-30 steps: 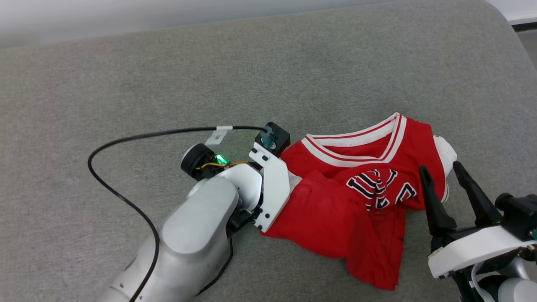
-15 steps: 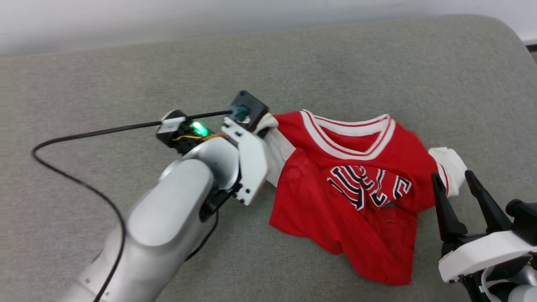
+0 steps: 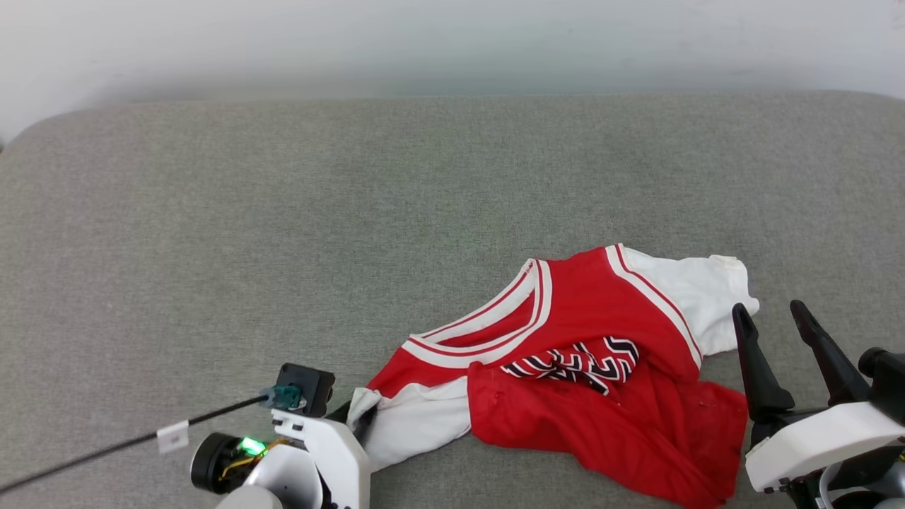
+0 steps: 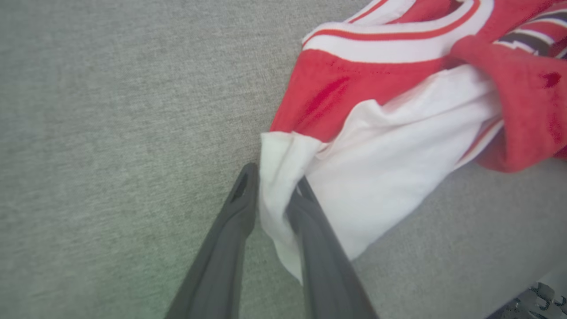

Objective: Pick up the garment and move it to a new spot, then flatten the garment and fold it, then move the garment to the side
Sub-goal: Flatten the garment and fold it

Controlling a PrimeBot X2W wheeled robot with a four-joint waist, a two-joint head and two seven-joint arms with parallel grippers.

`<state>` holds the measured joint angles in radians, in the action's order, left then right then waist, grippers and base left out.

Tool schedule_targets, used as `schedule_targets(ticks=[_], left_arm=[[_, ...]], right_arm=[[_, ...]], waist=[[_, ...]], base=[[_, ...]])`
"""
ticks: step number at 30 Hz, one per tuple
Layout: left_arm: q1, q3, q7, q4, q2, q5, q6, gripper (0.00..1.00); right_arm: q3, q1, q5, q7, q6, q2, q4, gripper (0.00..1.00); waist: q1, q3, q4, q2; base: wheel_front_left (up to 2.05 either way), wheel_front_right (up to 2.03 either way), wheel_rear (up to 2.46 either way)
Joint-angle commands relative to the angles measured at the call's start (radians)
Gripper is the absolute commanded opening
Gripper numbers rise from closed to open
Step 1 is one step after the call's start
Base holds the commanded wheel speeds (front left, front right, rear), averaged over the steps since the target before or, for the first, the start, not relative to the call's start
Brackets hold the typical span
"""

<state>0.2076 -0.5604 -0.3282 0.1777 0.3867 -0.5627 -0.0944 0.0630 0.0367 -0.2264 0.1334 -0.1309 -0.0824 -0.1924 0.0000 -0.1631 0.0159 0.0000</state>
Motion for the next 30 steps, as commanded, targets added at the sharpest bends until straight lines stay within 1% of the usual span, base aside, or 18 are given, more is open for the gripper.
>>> schedule_targets(ticks=[1,4,6,9,10,11,13,19,23,24,25,26,30], left_arm=[[-0.008,0.011,0.023,0.004,-0.01,-0.005,-0.009,1.0],[-0.034,0.032,0.101,0.014,-0.041,-0.012,-0.031,1.0],[-0.037,0.047,0.155,0.011,-0.051,-0.001,-0.047,1.0],[-0.036,0.063,0.209,-0.007,-0.048,0.017,-0.069,1.0],[-0.034,0.068,0.213,-0.026,-0.032,0.025,-0.077,1.0],[-0.034,0.067,0.2,-0.034,-0.021,0.027,-0.078,1.0],[-0.03,0.056,0.151,-0.054,0.004,0.026,-0.062,1.0],[0.002,0.0,-0.071,-0.104,0.086,-0.001,-0.003,1.0],[0.021,-0.019,-0.183,-0.126,0.118,-0.027,0.017,1.0],[0.025,-0.02,-0.198,-0.132,0.124,-0.03,0.022,0.75],[0.031,-0.018,-0.205,-0.137,0.129,-0.033,0.022,0.44],[0.032,-0.017,-0.209,-0.14,0.131,-0.034,0.022,0.0],[0.036,-0.014,-0.208,-0.156,0.141,-0.033,0.023,0.0]], right_arm=[[0.001,0.008,0.002,0.006,0.0,0.004,-0.009,1.0],[0.001,0.016,0.006,0.014,0.0,0.005,-0.021,1.0],[-0.001,0.024,0.006,0.023,0.0,0.005,-0.027,1.0],[-0.003,0.035,0.012,0.034,0.0,0.006,-0.035,1.0],[-0.003,0.042,0.012,0.04,0.0,0.007,-0.039,1.0],[-0.003,0.048,0.013,0.042,0.0,0.008,-0.04,1.0],[-0.003,0.054,0.012,0.048,0.0,0.01,-0.044,1.0],[-0.005,0.058,0.008,0.054,0.0,0.014,-0.05,1.0],[-0.005,0.046,0.003,0.047,0.0,0.017,-0.043,1.0],[-0.003,0.043,0.003,0.043,0.0,0.018,-0.039,1.0],[-0.002,0.042,-0.001,0.043,0.0,0.019,-0.035,1.0],[-0.002,0.041,-0.002,0.04,0.0,0.019,-0.032,1.0],[0.003,0.033,-0.006,0.032,0.0,0.021,-0.022,1.0]], waist=[[0.0,0.008,-0.007,0.0],[0.0,0.021,-0.013,0.0],[0.0,0.033,-0.014,0.0],[0.0,0.055,-0.009,0.0],[0.0,0.069,-0.004,0.0],[0.0,0.076,-0.002,0.0],[0.0,0.083,0.004,0.0],[0.0,0.074,0.024,0.0],[0.0,0.056,0.04,0.0],[0.0,0.051,0.043,0.0],[0.0,0.048,0.045,0.0],[0.0,0.046,0.047,0.0],[0.0,0.039,0.05,0.0]], base=[[0.0,0.0,0.0],[0.0,0.0,0.0],[0.0,0.0,0.0],[0.0,0.0,0.0],[0.0,0.0,0.0],[0.0,0.0,0.0],[0.0,0.0,0.0],[0.0,0.0,0.0],[0.0,0.0,0.0],[0.0,0.0,0.0],[0.0,0.0,0.0],[0.0,0.0,0.0],[0.0,0.0,0.0]])
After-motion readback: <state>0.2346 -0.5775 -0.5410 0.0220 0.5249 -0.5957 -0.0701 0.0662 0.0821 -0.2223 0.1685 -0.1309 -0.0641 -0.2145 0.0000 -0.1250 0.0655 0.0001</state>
